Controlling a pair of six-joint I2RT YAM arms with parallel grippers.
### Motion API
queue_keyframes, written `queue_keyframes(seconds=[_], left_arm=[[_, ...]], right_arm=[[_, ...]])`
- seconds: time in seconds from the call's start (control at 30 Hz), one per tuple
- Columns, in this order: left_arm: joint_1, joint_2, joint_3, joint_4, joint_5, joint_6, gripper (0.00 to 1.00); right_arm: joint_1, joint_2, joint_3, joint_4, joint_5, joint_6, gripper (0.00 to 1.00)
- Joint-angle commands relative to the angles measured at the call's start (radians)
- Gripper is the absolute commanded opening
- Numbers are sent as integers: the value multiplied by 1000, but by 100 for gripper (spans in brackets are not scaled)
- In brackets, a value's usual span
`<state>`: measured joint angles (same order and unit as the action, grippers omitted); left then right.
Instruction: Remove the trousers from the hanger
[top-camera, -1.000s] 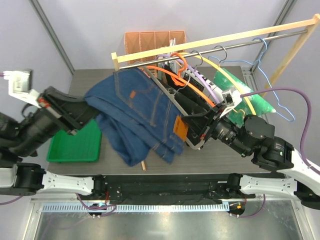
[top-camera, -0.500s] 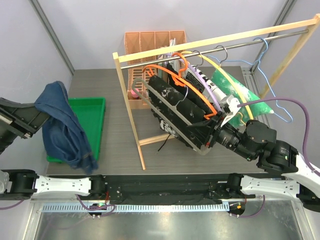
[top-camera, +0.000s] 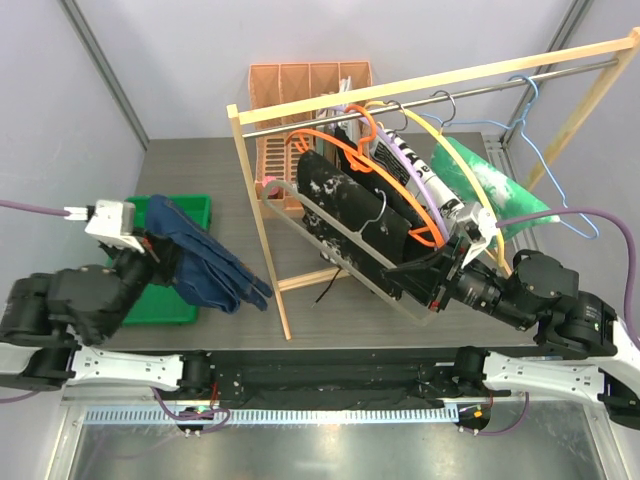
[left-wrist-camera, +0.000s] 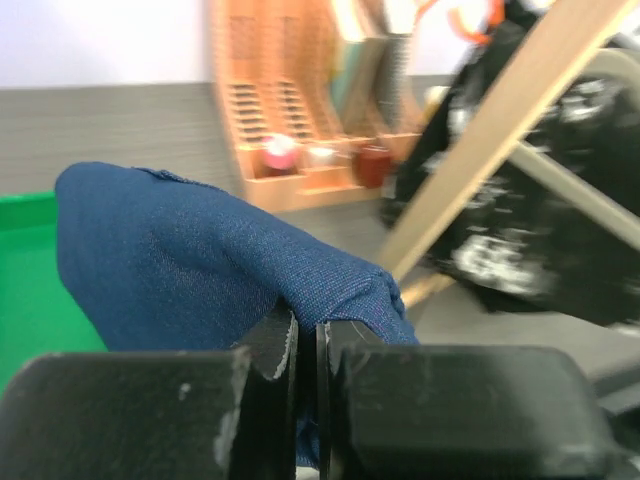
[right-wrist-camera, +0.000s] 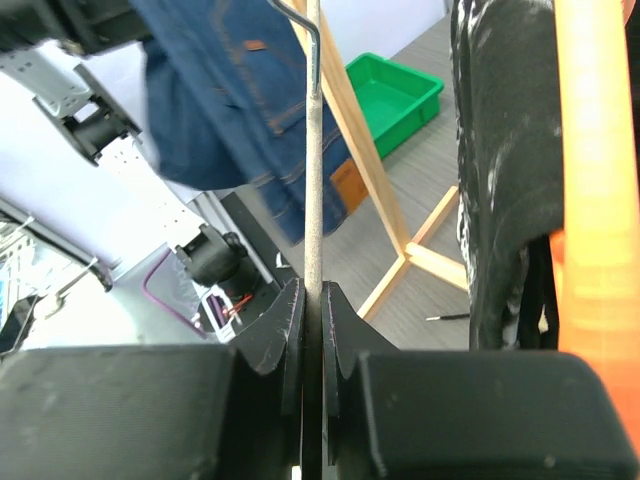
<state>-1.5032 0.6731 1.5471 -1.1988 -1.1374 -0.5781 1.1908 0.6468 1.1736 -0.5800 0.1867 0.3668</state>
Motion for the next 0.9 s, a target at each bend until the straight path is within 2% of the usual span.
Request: queue_keyframes(seconds=[0.0,0.07,0.1,0.13,0.17,0.2,0.23,0.3,0.37,0.47,0.57,0.63,0.67,0.7,0.73,0.77,0.83,0.87], left_arm=[[-43,-4,-60,68,-330,1,0],[-98,-42,-74,97,-378,20,0],[-129,-61,-117,208,-430,50,1],[-203,-104,-151,302,-459,219,1],[-251,-125,-195,399,-504,307,1],[-302,-144,-259,586,-607,402,1],[-396,-165,-266,581,-608,444,1],[-469,-208,-252,448,-608,307,0],[-466,-208,-291,476,-608,360,1],[-407,-152,-236,411,-608,309,0],[-336,-40,-142,415,-608,351,1],[-289,96,-84,391,-607,356,1],[-266,141,-21,324,-605,315,1],[-217,228,19,279,-595,282,1],[-189,259,46,237,-553,261,1],[-114,288,70,240,-518,273,0],[-8,324,47,353,-408,383,1],[88,316,-60,604,-284,470,0]], right_arm=[[0,-44,-35,-3,-30,24,1],[0,-65,-52,-1,-32,34,1],[0,-73,-72,3,-38,38,1],[0,-78,-81,6,-41,44,1],[0,-90,-91,17,-43,46,1],[-2,-91,-107,23,-44,49,1],[0,-93,-112,29,-46,50,1],[0,-93,-129,46,-46,54,1],[0,-91,-141,61,-43,54,1],[0,-76,-141,60,-39,57,1],[-2,-67,-134,65,-50,66,1],[0,-68,-129,68,-47,70,1],[0,-70,-124,71,-47,75,1],[0,-73,-124,74,-47,78,1],[0,-79,-124,78,-46,83,1],[0,-84,-127,81,-40,90,1],[0,-98,-137,89,-30,96,1],[0,-102,-141,89,-20,96,1]])
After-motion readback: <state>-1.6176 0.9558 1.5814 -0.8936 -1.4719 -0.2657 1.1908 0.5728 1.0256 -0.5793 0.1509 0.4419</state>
